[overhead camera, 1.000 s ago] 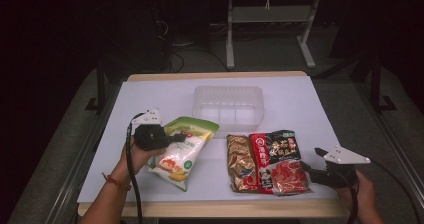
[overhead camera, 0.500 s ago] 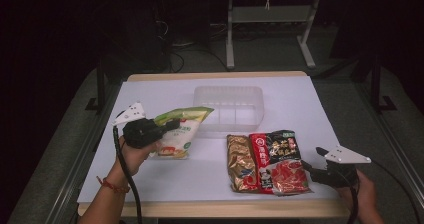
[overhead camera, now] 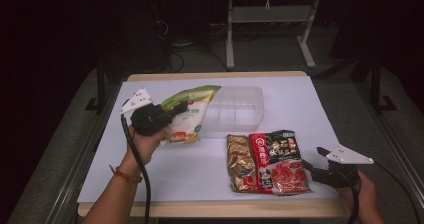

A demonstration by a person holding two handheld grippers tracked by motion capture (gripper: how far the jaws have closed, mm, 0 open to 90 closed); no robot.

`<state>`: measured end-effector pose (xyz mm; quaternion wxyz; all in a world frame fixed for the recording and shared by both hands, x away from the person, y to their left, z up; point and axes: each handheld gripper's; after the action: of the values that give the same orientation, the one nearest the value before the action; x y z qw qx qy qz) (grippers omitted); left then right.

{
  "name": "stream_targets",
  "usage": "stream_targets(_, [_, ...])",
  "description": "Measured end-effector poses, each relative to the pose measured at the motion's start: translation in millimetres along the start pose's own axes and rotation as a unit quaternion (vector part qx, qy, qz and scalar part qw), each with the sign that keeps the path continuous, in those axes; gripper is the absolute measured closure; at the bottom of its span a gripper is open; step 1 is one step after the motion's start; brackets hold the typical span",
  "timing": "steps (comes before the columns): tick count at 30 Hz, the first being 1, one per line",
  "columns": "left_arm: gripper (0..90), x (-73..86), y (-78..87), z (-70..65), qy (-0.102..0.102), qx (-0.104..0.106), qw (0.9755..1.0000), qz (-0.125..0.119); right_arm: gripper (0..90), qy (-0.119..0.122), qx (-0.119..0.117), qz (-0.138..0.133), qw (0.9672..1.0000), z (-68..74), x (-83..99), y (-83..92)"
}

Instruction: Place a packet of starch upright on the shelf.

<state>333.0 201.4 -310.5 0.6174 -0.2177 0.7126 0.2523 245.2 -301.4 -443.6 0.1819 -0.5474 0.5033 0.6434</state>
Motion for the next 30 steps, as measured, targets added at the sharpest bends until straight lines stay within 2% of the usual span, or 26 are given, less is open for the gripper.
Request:
stream_targets(1, [88.1, -3.8, -5.5, -0.4, 0.004, -0.012, 0.9999, -0.004, 30.4, 0.001, 0.0, 0.001, 1.0, 0.0, 0.1, 0.0])
stream_targets(4, [88.1, -9.7, -17.5, 0.1, 0.009, -0.028, 0.9995, -0.013, 30.4, 0.003, 0.001, 0.0, 1.0, -0.6, 0.3, 0.4])
stream_targets(5, [88.1, -12.2, -27.1, 0.7, 0.01, -0.039, 0.9991, -0.017, 30.3, 0.003, 0.003, 0.001, 1.0, -0.6, 0.3, 0.9])
stream_targets(6, [88.1, -12.2, -27.1, 0.7, 0.01, -0.039, 0.9991, -0.017, 30.3, 0.003, 0.003, 0.001, 1.0, -0.6, 0.3, 0.9])
stream_targets(7, [88.1, -13.0, -33.6, 1.0, 0.004, -0.052, 0.9985, -0.017, 30.3, 0.003, 0.003, 0.001, 1.0, -0.7, 0.4, 1.0])
stream_targets(9, [88.0, -12.7, -46.3, 3.9, 0.013, -0.066, 0.9975, -0.019, 30.4, 0.002, 0.003, 0.002, 1.0, -0.8, 0.7, 1.1])
stream_targets(14, [88.0, -10.8, -62.3, 9.8, 0.02, -0.08, 0.9963, -0.023, 30.4, 0.001, 0.003, 0.002, 1.0, -0.6, 1.0, 1.1])
stream_targets(15, [88.1, -10.6, -65.5, 11.1, 0.02, -0.081, 0.9962, -0.024, 30.4, 0.001, 0.003, 0.002, 1.0, -0.6, 1.0, 1.5])
stream_targets(16, [88.1, -10.3, -72.1, 12.9, 0.012, -0.091, 0.9955, -0.025, 30.4, 0.002, 0.004, 0.002, 1.0, -0.6, 1.0, 1.6])
stream_targets(19, [88.1, -10.3, -77.6, 15.3, 0.013, -0.095, 0.9951, -0.024, 30.5, 0.0, 0.003, 0.0, 1.0, -0.7, 1.0, 1.9])
stream_targets(21, [88.2, -9.3, -84.7, 18.3, 0.009, -0.11, 0.9936, -0.025, 30.4, 0.001, 0.004, 0.001, 1.0, -0.6, 0.9, 2.2])
stream_targets(22, [88.2, -7.7, -89.7, 23.0, 0.024, -0.114, 0.9928, -0.028, 30.5, 0.002, 0.003, 0.0, 1.0, -0.7, 1.0, 2.4])
stream_targets(24, [88.2, -6.6, -96.4, 25.7, 0.021, -0.126, 0.9914, -0.027, 30.4, 0.002, 0.003, 0.0, 1.0, -0.5, 0.9, 2.3])
stream_targets(27, [88.2, -5.4, -104.3, 29.1, 0.029, -0.131, 0.9905, -0.029, 30.4, 0.001, 0.003, 0.0, 1.0, 0.0, 0.7, 2.5])
stream_targets(29, [88.2, -3.8, -111.9, 31.1, 0.024, -0.143, 0.989, -0.029, 30.5, 0.002, 0.002, -0.002, 1.0, 0.7, 0.2, 2.8])
stream_targets(30, [88.2, -2.6, -115.7, 32.7, 0.031, -0.146, 0.9883, -0.031, 30.5, 0.002, 0.002, -0.002, 1.0, 1.3, -0.1, 2.8])
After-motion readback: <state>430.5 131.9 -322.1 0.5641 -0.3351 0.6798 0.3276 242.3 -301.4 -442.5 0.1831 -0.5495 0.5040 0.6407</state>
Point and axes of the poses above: each handheld gripper's, and its own axes: y roughly backward along the jaws, x roughly out of its underside, z roughly to its left, and after that the axes turned 7 degrees about -z, right-handed
